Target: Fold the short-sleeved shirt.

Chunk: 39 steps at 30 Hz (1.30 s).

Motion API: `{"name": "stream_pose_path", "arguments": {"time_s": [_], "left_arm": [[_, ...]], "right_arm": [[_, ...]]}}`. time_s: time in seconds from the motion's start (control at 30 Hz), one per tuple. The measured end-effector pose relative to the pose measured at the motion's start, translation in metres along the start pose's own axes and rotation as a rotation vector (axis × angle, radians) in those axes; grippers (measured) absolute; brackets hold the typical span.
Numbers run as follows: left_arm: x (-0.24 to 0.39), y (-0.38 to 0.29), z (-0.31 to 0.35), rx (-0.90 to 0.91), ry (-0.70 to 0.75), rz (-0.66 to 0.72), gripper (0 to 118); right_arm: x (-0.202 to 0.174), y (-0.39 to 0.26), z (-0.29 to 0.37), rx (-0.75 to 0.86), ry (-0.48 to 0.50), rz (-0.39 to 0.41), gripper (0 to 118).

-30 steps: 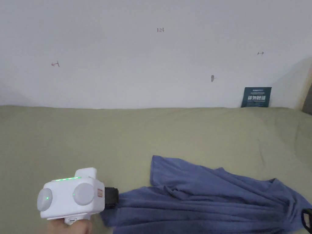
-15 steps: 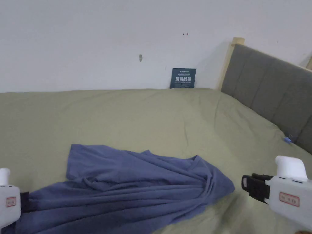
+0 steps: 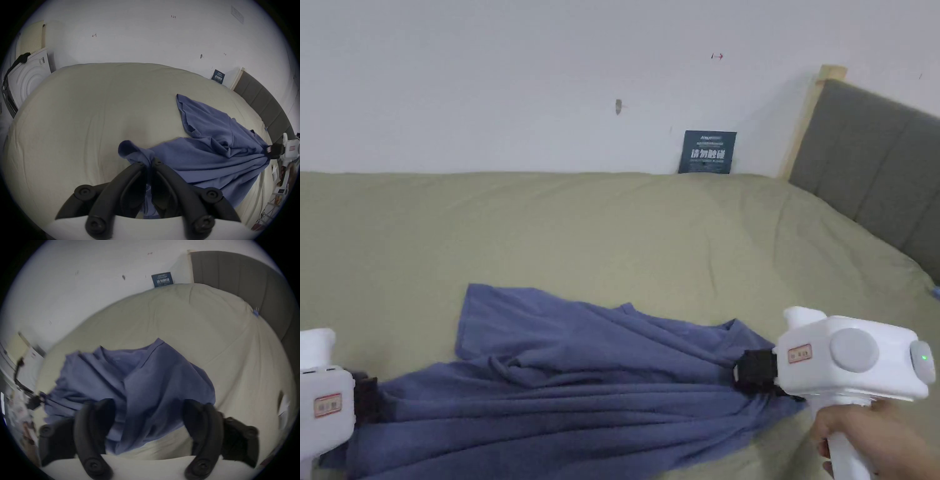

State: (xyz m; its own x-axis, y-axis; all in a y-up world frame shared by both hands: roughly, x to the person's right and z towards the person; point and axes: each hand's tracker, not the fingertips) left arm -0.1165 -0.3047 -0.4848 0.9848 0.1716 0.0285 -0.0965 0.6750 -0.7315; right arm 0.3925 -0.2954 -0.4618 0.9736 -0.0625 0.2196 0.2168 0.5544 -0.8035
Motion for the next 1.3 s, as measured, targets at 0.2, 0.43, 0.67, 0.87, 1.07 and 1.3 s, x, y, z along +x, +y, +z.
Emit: {"name": "stream_pose_path", "arguments": {"time_s": [0.2,0.43,0.67,0.87,1.07,1.3], "left_arm": [[-0.006,0.013,0.003,0.045,-0.069,0.075,5],[-0.009,0.063,0.035,0.165,-0.136,0.044,5],[-0.014,0.141,0.071,0.274,-0.137,0.009,5],[-0.017,0.225,0.094,0.374,-0.06,-0.04,5],[-0.024,0.288,0.14,0.53,-0.011,-0.113,5],[-0.049,0.294,0.174,0.598,-0.012,-0.051,5]], "right_arm": [[-0.023,0.004,0.018,0.102,0.071,-0.022,8],[-0.062,0.038,0.059,0.244,0.201,0.0,8],[-0.132,0.1,0.079,0.34,0.246,0.059,8],[-0.191,0.166,0.092,0.443,0.258,0.094,8],[-0.226,0.218,0.107,0.576,0.301,0.043,8],[-0.237,0.231,0.09,0.608,0.319,-0.037,8]]}}
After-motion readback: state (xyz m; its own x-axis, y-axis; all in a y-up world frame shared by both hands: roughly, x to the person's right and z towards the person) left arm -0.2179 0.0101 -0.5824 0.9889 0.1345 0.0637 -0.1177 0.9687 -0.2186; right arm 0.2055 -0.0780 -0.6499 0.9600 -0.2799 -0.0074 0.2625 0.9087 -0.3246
